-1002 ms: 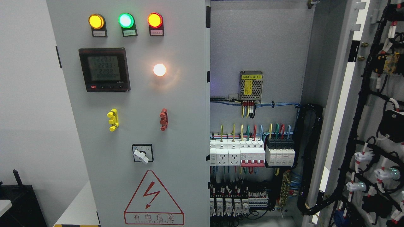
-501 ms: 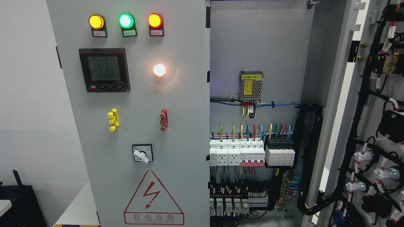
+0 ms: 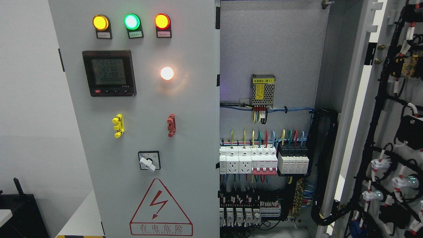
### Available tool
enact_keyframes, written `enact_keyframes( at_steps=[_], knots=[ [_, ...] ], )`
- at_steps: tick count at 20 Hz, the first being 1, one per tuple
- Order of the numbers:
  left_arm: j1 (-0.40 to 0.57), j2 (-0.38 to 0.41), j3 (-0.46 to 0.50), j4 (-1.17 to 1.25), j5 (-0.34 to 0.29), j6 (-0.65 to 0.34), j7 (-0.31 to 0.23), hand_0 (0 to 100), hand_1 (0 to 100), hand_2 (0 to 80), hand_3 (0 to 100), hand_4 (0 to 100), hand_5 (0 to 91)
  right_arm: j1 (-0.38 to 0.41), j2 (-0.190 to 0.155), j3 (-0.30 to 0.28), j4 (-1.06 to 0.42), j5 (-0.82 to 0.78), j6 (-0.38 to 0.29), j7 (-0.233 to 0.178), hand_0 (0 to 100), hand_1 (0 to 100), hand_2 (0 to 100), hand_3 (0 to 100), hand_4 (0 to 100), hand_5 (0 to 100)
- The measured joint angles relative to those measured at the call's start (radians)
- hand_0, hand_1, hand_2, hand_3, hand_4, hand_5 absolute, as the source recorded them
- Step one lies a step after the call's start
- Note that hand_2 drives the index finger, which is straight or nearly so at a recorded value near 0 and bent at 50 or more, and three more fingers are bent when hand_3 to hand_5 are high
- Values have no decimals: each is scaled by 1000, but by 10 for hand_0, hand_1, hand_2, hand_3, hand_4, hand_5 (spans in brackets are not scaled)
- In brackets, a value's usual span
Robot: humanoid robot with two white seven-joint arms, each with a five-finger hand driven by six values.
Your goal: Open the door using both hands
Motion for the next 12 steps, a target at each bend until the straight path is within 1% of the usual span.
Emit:
enact_keyframes(
  at_steps=[3, 12],
  knots=[
    [-2, 0, 4, -2, 4, -3, 1, 0, 0, 0, 0, 31, 0, -28, -17, 27, -54, 0, -4, 0, 107, 0, 0, 0, 0, 0],
    [-5, -1, 11, -7, 4, -4, -7, 0, 0, 0, 0, 31, 0, -118, -46, 96, -172, -1, -84, 0, 107, 0, 0, 0, 0, 0]
  ],
)
